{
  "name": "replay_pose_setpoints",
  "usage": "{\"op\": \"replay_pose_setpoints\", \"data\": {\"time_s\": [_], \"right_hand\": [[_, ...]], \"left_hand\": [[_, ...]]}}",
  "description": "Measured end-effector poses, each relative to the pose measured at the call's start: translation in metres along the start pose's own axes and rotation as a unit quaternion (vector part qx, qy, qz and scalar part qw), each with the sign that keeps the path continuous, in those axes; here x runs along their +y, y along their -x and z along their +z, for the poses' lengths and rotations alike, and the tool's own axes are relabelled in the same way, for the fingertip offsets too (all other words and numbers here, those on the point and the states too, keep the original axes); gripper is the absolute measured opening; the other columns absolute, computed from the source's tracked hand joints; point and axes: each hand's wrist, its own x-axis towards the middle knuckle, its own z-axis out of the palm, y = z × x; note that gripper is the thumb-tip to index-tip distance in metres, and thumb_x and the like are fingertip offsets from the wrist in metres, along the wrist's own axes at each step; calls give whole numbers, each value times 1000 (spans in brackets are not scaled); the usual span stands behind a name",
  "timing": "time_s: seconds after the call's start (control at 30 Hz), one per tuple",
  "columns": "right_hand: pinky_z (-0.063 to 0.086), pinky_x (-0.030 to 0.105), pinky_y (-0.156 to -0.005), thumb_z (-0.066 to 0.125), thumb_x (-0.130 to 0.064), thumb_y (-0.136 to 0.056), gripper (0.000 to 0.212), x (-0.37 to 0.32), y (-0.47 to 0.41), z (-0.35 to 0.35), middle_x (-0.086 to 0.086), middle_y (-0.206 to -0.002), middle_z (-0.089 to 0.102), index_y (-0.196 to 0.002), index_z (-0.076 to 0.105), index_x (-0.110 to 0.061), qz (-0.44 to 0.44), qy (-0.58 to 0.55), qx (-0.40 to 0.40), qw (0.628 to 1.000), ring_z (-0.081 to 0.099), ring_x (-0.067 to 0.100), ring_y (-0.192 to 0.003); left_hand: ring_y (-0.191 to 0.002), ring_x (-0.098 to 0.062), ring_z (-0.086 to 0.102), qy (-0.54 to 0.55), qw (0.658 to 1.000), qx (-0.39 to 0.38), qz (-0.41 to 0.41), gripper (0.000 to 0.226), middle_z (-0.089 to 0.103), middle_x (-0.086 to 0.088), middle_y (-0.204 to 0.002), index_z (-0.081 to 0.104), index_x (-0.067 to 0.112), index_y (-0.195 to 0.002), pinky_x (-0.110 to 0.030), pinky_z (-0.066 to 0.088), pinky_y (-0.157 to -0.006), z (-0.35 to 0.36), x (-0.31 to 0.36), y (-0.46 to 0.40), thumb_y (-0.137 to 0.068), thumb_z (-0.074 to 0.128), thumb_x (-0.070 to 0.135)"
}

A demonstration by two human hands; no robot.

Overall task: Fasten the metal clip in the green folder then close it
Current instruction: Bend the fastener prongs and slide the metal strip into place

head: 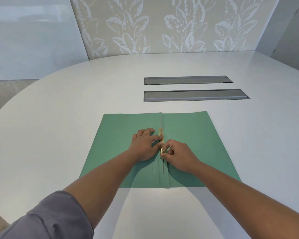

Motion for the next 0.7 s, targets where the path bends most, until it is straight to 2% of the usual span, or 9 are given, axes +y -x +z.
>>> {"op": "replay_pose_setpoints", "data": {"time_s": [0.07, 0.17, 0.27, 0.37, 0.53, 0.7], "right_hand": [[49, 33, -60, 74, -31, -87, 12, 0, -3, -2, -3, -63, 67, -86, 63, -26, 16, -21, -14, 1000, 61, 10, -55], [45, 28, -57, 71, -28, -90, 9, 1, -7, -4, -3, -58, 67, -87, 63, -26, 36, -51, -19, 998, 63, 7, -49], [46, 30, -55, 68, -31, -91, 7, 3, -12, -6, 2, -58, 70, -90, 62, -28, 50, -90, -16, 995, 62, 12, -49], [47, 30, -54, 70, -36, -90, 14, 6, -21, -6, -1, -55, 66, -98, 60, -30, 55, -128, 11, 990, 63, 14, -50], [50, 31, -56, 71, -31, -88, 26, 9, -40, -5, -3, -57, 65, -112, 61, -26, 55, -142, 36, 988, 65, 12, -51], [50, 28, -58, 68, -28, -91, 22, 10, -58, -3, -1, -57, 69, -113, 65, -24, 50, -133, 57, 988, 62, 6, -49]], "left_hand": [[-139, -25, 28, -8, 1000, 5, 9, 46, 40, 6, -151, 56, 48, -135, -47, 23, -110, -1, 1, -2, -95, 41, 63], [-137, -25, 32, -9, 1000, 12, 22, 43, 40, 5, -150, 61, 47, -130, -47, 25, -108, -4, 0, -4, -93, 45, 63], [-140, -25, 31, -4, 999, 18, 36, 40, 34, 6, -157, 63, 47, -127, -48, 25, -109, -4, -2, -6, -92, 49, 62], [-143, -24, 27, 8, 999, 16, 40, 42, 34, 8, -159, 62, 47, -129, -47, 21, -110, -3, -3, -6, -93, 49, 63], [-144, -22, 24, 10, 999, 16, 37, 45, 41, 11, -156, 59, 47, -132, -45, 19, -108, -1, -3, -6, -96, 40, 65], [-144, -22, 24, 12, 999, 16, 38, 42, 41, 11, -156, 60, 49, -129, -48, 19, -109, 0, -4, -7, -95, 39, 63]]}}
